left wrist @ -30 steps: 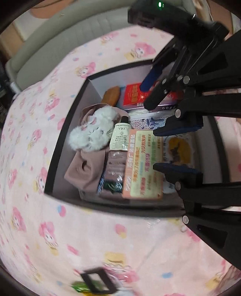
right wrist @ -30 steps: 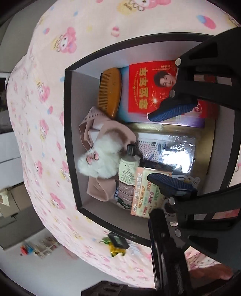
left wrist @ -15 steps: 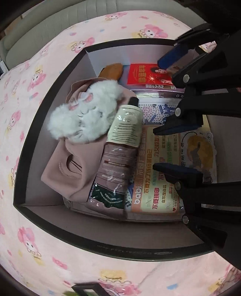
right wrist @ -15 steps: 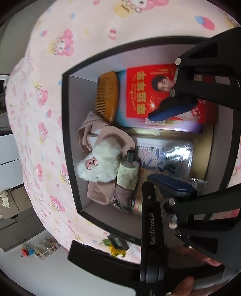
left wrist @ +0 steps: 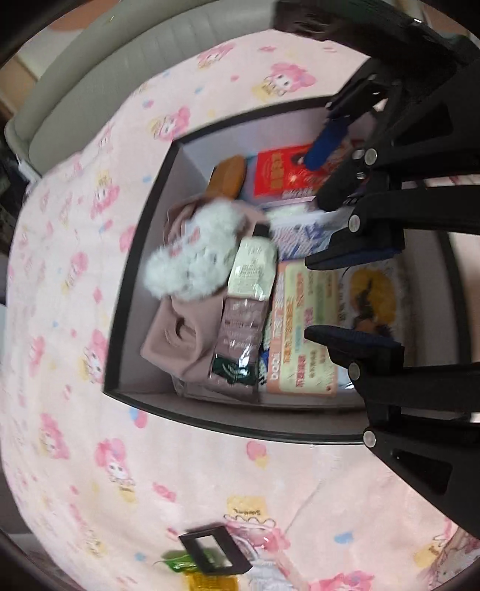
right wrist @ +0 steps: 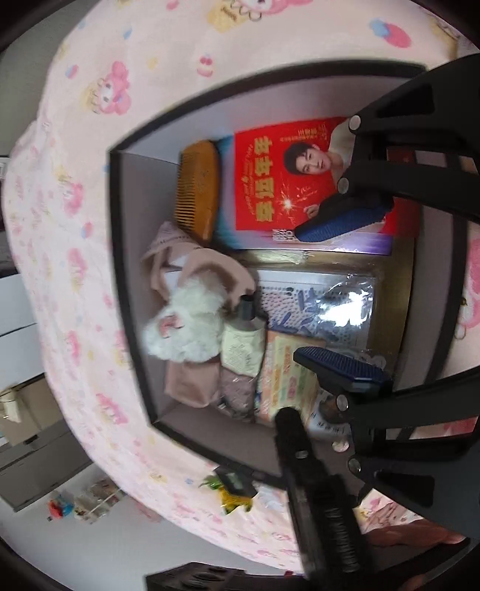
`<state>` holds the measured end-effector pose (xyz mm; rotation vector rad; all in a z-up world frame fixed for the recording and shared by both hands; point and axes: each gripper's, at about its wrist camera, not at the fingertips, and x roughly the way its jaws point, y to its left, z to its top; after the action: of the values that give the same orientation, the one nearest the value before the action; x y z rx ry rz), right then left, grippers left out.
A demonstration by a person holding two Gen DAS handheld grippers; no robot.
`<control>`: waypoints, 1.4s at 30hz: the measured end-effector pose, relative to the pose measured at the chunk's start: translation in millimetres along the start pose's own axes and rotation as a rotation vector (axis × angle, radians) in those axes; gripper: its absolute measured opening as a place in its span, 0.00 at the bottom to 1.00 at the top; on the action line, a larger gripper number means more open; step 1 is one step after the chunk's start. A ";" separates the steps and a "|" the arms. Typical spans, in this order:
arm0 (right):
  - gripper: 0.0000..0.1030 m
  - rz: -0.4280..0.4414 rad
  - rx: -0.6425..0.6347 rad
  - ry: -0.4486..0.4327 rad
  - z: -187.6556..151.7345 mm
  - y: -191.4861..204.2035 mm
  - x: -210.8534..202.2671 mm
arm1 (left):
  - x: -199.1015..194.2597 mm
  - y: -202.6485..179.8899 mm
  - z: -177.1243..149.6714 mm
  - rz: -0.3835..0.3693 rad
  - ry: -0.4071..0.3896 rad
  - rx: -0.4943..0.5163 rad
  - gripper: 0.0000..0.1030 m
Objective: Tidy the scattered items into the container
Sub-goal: 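Withdraw the left gripper from the box toward the clear phone case, then reach down and grasp the clear phone case with the left gripper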
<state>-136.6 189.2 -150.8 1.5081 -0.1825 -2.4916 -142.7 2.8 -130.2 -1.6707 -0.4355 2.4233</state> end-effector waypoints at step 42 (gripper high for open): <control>0.59 0.154 -0.258 0.070 -7.6 280.1 85.9 | -90.1 315.3 -57.9 0.039 -0.115 -0.661 0.28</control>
<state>-133.2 -103.4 -166.4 1.4154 0.0338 -2.2398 -47.2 -313.2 -173.6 -1.7543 -1.3515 2.5750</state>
